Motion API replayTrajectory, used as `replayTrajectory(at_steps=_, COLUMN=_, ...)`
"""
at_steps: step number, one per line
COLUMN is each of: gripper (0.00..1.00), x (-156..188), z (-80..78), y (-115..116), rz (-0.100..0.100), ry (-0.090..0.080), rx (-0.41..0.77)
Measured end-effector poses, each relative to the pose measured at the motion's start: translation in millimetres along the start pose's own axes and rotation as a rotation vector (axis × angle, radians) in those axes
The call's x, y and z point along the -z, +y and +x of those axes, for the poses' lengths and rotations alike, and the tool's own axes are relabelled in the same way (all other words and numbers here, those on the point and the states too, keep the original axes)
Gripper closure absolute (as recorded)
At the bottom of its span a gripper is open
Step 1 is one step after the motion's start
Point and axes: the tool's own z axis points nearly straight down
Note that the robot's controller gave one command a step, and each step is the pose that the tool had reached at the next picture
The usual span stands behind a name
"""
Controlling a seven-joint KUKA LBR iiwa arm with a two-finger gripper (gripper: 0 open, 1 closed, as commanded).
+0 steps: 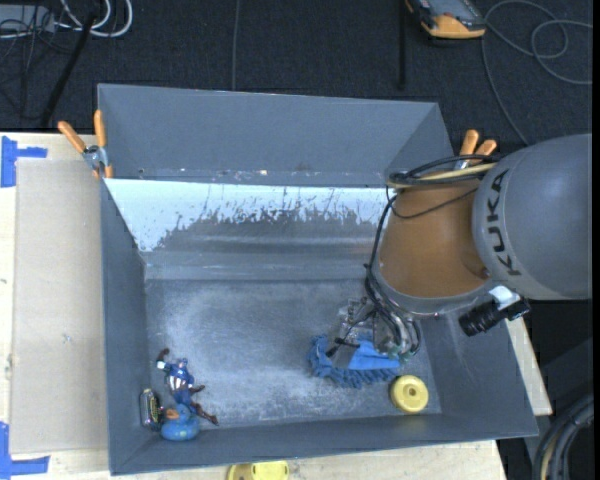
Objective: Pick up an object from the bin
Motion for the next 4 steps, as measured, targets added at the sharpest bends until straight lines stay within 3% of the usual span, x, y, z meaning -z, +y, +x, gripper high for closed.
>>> replayTrajectory(at_steps=1, gripper=1.0, x=0, z=0.0, y=0, rz=0.0, ry=0.0, rx=-0.001)
replayTrajectory(at_steps=2, gripper=1.0, x=7, z=-17.1, y=32, rz=0.002, ry=0.001, rx=0.019)
replayTrajectory(at_steps=3, gripper=0.0, x=16, z=-25.1, y=-6, rz=0.002, ry=0.001, rx=0.069)
replayTrajectory(at_steps=4, gripper=0.0, x=16, z=-24.9, y=-4, rz=0.001, ry=0.001, rx=0.07)
